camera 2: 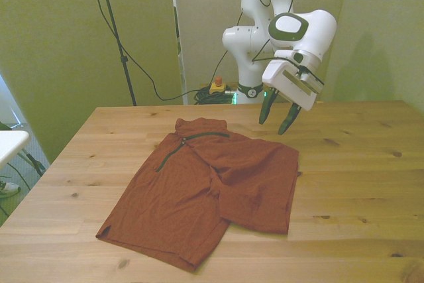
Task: Fold the shorts
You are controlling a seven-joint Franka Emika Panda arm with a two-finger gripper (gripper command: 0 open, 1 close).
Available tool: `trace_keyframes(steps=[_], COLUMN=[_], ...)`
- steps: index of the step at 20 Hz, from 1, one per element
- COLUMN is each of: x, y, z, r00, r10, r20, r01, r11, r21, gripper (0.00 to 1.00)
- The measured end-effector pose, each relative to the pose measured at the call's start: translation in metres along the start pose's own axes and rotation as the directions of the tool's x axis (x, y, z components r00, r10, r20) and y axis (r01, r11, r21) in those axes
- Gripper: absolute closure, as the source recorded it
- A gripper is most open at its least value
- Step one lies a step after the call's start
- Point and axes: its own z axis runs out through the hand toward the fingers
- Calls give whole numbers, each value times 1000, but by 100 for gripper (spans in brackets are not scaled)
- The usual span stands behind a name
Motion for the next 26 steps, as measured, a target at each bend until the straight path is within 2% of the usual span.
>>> trace_keyframes(steps=[9, 16, 17, 26], x=[13, 29, 31, 38], y=[-16, -15, -14, -9], z=[35, 53, 55, 66], r00=[999, 999, 999, 997], r10=[15, 34, 36, 54], r20=[49, 41, 40, 52], r01=[-16, -35, -36, -55], r11=[1000, 999, 999, 998], r21=[23, 21, 20, 12], gripper=[0, 0, 100, 100])
